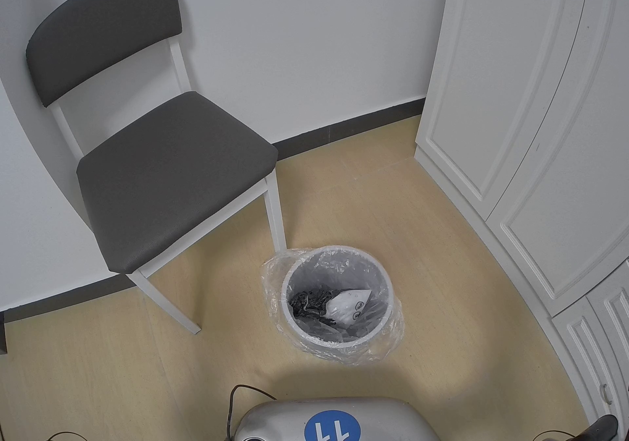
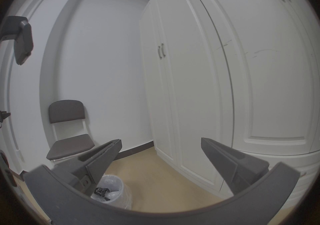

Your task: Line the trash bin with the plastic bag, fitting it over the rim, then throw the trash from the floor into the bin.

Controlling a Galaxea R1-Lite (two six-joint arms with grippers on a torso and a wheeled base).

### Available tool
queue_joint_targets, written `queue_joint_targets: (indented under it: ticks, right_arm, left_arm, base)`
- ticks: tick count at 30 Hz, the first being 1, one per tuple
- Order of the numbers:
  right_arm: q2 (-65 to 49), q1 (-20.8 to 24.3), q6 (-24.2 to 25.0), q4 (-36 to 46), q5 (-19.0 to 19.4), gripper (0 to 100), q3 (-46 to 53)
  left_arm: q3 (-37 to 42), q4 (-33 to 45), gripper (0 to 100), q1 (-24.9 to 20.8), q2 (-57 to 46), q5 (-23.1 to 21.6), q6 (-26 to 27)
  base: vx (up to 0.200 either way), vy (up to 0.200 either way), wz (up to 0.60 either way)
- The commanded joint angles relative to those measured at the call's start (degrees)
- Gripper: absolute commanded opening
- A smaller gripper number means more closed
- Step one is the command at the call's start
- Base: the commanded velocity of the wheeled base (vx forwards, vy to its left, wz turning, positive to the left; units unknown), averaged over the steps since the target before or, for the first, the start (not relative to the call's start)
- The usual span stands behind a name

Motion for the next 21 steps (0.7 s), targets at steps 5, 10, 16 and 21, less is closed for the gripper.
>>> queue_joint_targets:
  ticks: [5, 10, 16, 21]
  right_arm:
    - [-1.1, 0.0, -0.8, 0.1, 1.1, 100, 1.0]
    - [-1.1, 0.0, -0.7, 0.5, 1.1, 100, 1.0]
    - [-1.1, 0.0, -0.8, 3.0, 0.7, 100, 1.0]
    - [-1.1, 0.0, -1.3, 6.2, 1.0, 100, 1.0]
  left_arm:
    - [7.5, -1.1, 100, 1.0, -2.9, -0.1, -0.3]
    - [12.9, -1.2, 100, 1.0, -2.9, -1.4, -0.2]
    - [14.0, 4.4, 100, 1.0, -2.9, -5.0, -5.3]
    - [13.6, 11.9, 100, 1.0, -2.9, -5.2, -6.0]
  base:
    - [0.000, 0.000, 0.00]
    - [0.000, 0.000, 0.00]
    - [0.000, 0.000, 0.00]
    - [0.000, 0.000, 0.00]
